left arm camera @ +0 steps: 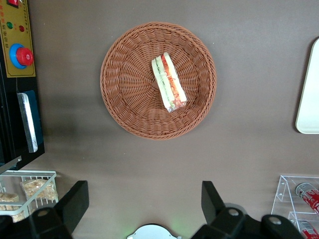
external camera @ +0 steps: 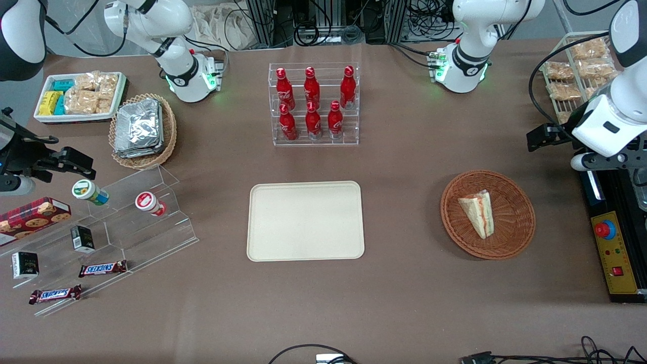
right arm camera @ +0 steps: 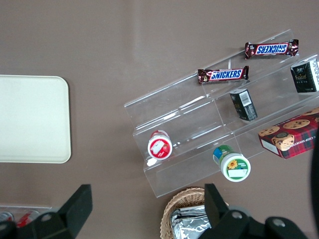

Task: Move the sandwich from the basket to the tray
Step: 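Move the left gripper over the wrapped sandwich in the wicker basket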

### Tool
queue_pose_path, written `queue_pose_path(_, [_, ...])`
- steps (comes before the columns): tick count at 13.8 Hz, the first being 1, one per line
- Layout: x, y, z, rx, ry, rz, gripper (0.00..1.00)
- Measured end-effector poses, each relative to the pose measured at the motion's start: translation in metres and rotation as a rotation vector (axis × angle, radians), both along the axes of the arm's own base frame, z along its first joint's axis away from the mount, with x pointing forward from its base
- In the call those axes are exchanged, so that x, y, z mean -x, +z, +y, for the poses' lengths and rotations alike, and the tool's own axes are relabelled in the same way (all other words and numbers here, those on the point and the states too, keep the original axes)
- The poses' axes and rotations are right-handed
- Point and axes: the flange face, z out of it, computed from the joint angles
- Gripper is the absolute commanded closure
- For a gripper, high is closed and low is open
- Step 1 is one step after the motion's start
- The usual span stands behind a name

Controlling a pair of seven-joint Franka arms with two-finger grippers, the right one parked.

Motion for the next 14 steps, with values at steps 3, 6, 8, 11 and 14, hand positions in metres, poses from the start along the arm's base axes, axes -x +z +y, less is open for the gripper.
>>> queue_pose_path(3, [0.000, -0.002, 0.001, 0.000, 0.002, 0.005, 0.00])
queue_pose_path(6, [0.000, -0.004, 0.001, 0.000, 0.002, 0.008, 0.00])
queue_pose_path(8, [0.000, -0.005, 0.002, 0.000, 0.004, 0.010, 0.00])
queue_pose_path(11, [-0.003, -0.017, 0.005, 0.001, 0.010, 0.010, 0.00])
queue_pose_path(14, [-0.019, -0.070, 0.017, 0.020, 0.037, -0.014, 0.00])
